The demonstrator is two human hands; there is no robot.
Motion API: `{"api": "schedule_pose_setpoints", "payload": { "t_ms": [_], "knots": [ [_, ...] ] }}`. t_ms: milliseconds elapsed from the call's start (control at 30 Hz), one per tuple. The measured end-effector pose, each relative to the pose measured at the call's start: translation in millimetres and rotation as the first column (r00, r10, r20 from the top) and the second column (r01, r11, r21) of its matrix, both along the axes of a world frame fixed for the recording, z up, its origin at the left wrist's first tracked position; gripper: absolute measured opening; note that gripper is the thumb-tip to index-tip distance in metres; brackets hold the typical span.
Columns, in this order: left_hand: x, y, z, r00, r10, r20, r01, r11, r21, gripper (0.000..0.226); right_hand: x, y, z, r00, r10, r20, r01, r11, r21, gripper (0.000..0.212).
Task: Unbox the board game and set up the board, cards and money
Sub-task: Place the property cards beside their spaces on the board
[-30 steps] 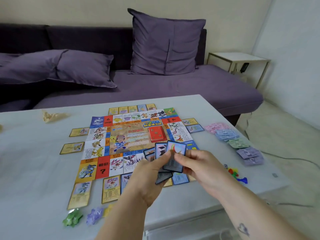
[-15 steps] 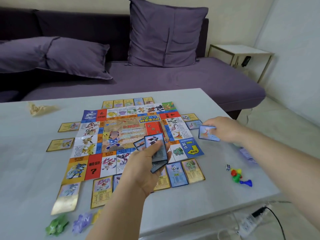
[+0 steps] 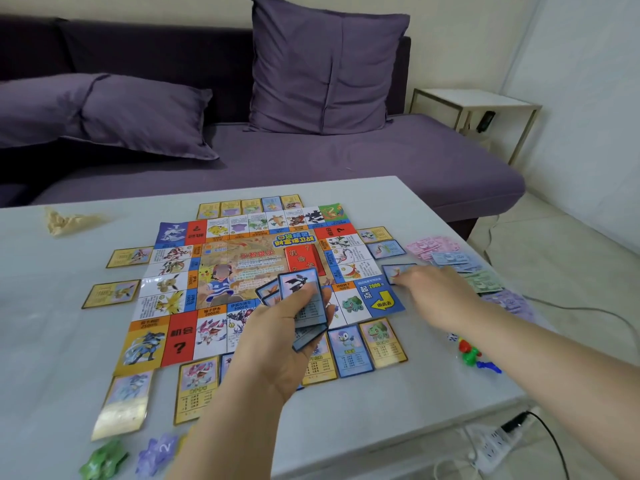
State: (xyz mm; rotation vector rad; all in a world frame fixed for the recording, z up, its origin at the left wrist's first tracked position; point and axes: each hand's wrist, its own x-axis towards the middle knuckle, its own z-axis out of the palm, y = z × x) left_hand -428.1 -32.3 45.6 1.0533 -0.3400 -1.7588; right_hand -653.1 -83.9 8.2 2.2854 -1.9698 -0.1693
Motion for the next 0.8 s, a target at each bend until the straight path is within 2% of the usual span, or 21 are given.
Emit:
{"api": "schedule_pose_setpoints", "payload": {
  "t_ms": [267, 700, 800],
  "knots": [
    [4.8, 2.5, -0.1, 0.999, 0.000, 0.039, 0.001, 1.000, -0.026, 0.012, -3.8, -7.3, -3.2, 1.000, 0.014, 0.009, -0.014, 1.000, 0.016, 0.047],
    [11.4, 0.5, -0.3, 1.000, 0.017, 0.018, -0.017, 1.000, -0.006, 0.009, -2.2, -11.0, 1.1, 0.999, 0.014, 0.040, -0.017, 0.998, 0.064, 0.042],
    [13.0, 0.5, 0.3, 1.000, 0.017, 0.002, -0.017, 1.000, -0.001, 0.010, 7.5, 0.0, 14.4, 0.986, -0.007, 0.167, 0.002, 1.000, 0.031, 0.039]
  ]
}}
